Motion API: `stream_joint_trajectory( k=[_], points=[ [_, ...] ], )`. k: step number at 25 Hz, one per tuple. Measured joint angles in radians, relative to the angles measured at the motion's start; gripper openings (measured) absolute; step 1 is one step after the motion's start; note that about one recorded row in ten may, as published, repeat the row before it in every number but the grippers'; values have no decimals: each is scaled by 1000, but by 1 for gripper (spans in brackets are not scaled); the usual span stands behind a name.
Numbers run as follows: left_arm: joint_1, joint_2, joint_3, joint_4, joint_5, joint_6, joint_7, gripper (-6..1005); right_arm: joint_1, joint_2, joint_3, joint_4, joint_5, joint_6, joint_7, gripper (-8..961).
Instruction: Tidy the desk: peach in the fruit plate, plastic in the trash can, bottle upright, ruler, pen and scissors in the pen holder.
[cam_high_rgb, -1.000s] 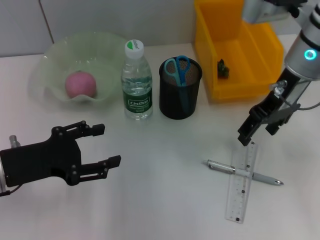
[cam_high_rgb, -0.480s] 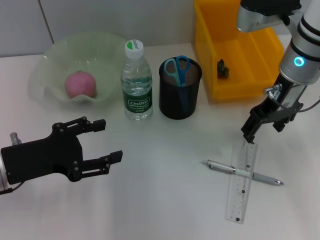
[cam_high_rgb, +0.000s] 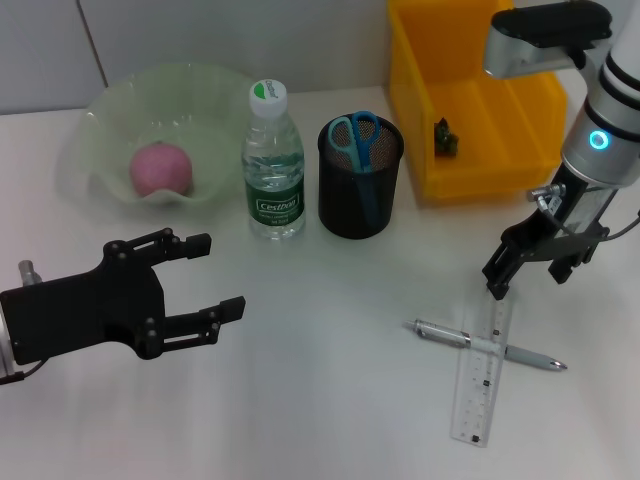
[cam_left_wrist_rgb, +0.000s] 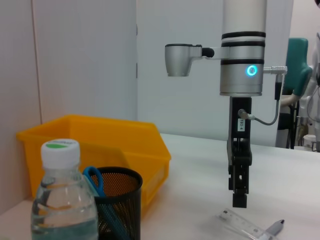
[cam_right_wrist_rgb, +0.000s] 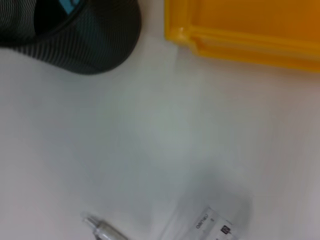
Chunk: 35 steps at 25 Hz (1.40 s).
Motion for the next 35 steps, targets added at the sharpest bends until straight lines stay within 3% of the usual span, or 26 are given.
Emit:
stream_joint_trajectory(
  k=[7, 17, 26, 35],
  points=[
    [2, 0, 0, 21, -1, 10, 6, 813, -19, -5, 36, -23, 1, 13, -37, 817],
    [-2, -5, 0, 20, -4, 29, 0, 813, 2, -2, 30, -102, 65, -17, -530, 817],
    [-22, -10, 3, -19, -19, 17, 7, 812, 52, 55, -41, -177, 66, -148, -973, 817],
    [-27, -12, 6, -87, -120, -48, 22, 812, 31, 62, -188, -290, 57, -191, -1304, 815]
  ],
)
